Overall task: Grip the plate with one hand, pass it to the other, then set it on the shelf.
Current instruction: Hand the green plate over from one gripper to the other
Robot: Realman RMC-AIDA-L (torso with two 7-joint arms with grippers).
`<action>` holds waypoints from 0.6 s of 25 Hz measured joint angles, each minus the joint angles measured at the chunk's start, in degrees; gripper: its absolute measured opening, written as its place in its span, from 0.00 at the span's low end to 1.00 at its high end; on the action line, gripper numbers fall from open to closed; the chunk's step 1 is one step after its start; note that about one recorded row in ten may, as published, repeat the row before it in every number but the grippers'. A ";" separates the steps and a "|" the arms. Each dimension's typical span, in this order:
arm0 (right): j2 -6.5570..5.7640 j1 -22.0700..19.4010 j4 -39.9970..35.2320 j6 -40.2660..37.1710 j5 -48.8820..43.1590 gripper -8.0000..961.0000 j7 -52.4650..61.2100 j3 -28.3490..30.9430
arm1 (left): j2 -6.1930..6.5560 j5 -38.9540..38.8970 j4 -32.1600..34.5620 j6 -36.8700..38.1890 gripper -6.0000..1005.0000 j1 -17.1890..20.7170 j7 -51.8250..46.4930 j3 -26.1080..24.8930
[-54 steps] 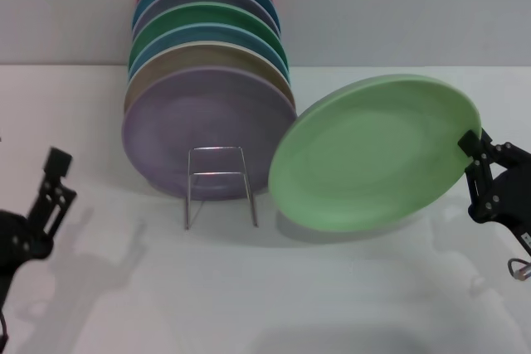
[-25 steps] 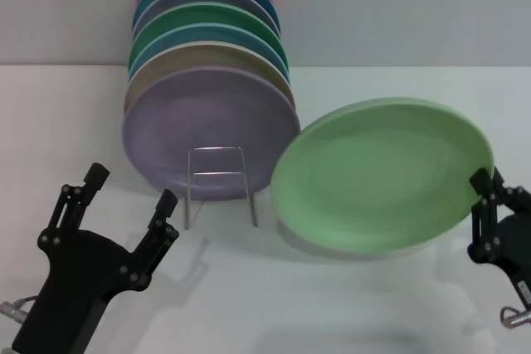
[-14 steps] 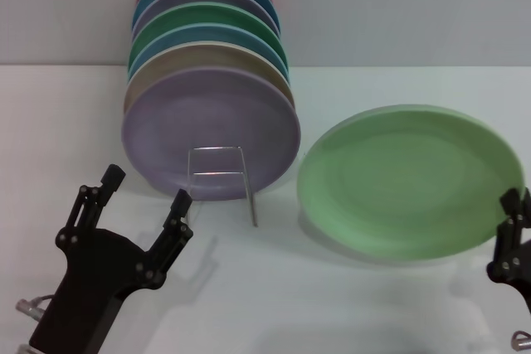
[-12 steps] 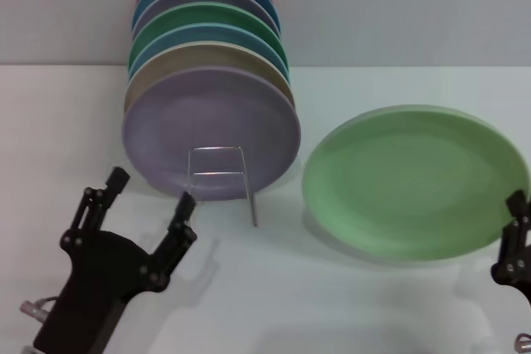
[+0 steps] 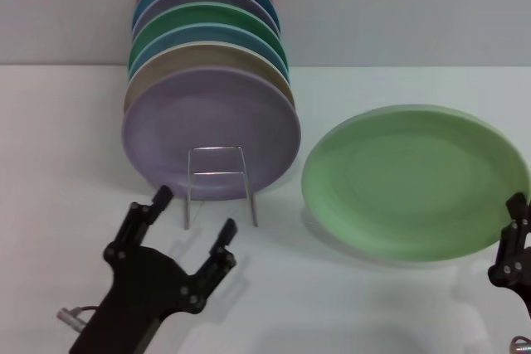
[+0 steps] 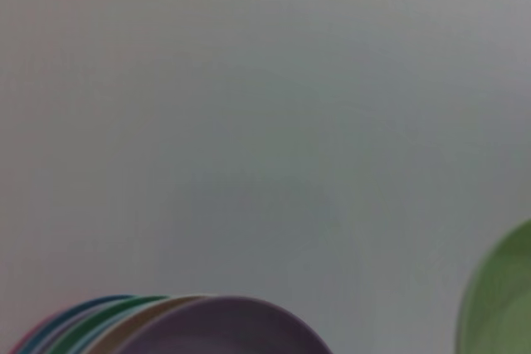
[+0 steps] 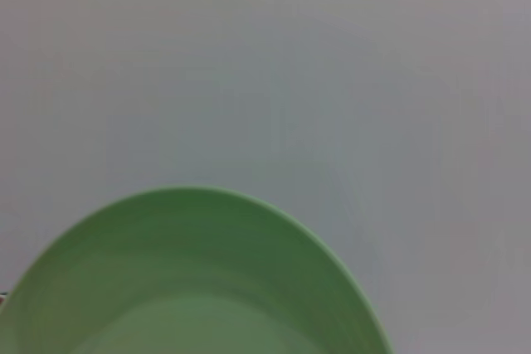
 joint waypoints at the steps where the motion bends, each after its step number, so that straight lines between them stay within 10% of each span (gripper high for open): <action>1: 0.00 0.19 -0.06 0.04 0.01 0.03 -0.02 -0.03 | 0.02 0.01 -0.25 -0.71 0.83 -0.28 0.05 0.16; 15: 0.00 4.59 -1.58 3.24 0.12 0.03 -0.10 -0.36 | 0.25 -0.14 -4.08 -9.70 0.83 -3.85 0.21 -0.46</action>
